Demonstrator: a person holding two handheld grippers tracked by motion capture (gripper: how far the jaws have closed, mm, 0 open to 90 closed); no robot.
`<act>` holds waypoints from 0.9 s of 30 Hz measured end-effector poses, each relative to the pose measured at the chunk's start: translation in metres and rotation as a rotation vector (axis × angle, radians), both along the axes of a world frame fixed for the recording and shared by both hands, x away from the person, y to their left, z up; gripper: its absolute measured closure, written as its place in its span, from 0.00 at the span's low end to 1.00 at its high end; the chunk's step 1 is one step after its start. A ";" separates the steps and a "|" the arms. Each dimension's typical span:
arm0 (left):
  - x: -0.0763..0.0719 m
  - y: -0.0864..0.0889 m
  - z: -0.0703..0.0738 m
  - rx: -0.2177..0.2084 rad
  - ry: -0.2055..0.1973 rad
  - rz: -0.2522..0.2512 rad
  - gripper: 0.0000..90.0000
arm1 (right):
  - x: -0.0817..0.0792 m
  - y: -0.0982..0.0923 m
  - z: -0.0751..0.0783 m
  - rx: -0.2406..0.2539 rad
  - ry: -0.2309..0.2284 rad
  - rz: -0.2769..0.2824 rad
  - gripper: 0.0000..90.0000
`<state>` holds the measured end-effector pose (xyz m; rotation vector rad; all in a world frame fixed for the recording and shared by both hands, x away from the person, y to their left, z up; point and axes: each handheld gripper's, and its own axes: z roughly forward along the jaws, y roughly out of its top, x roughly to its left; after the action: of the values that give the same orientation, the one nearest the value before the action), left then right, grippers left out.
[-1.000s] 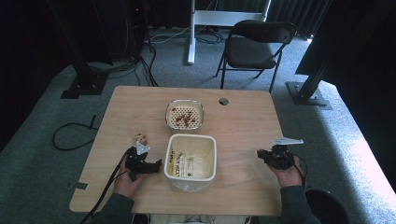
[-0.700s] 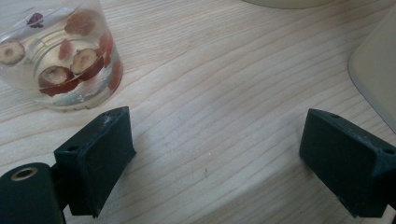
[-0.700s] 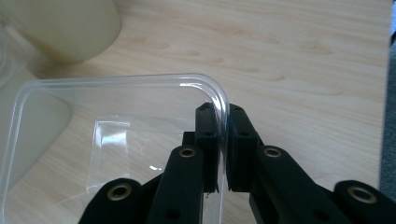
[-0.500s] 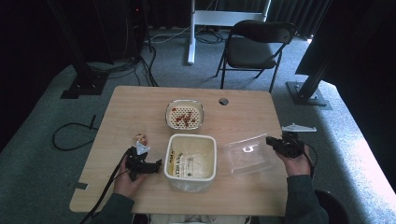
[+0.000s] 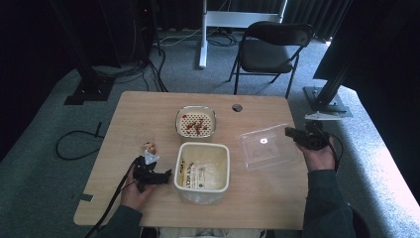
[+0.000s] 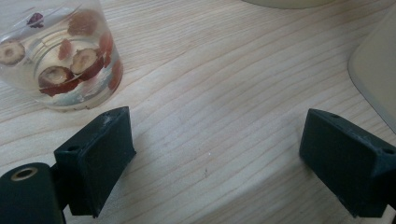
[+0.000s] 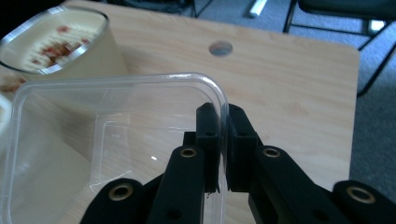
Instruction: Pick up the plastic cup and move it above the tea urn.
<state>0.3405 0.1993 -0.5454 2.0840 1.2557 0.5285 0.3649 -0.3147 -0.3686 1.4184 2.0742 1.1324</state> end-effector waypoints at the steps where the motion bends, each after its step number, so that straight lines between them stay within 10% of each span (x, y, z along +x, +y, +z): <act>1: 0.000 0.000 0.000 0.000 0.000 0.000 0.12 | 0.000 0.002 0.005 0.001 -0.006 0.007 0.95; 12: 0.000 0.000 0.000 0.001 0.000 -0.001 0.12 | 0.002 0.025 0.040 0.055 -0.042 0.096 0.95; 27: 0.000 0.000 0.000 -0.001 0.000 0.000 0.12 | 0.006 0.112 0.030 0.114 0.045 0.302 0.94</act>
<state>0.3406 0.1993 -0.5454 2.0835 1.2553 0.5276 0.3705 -0.2030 -0.3386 1.2158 2.3475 1.3650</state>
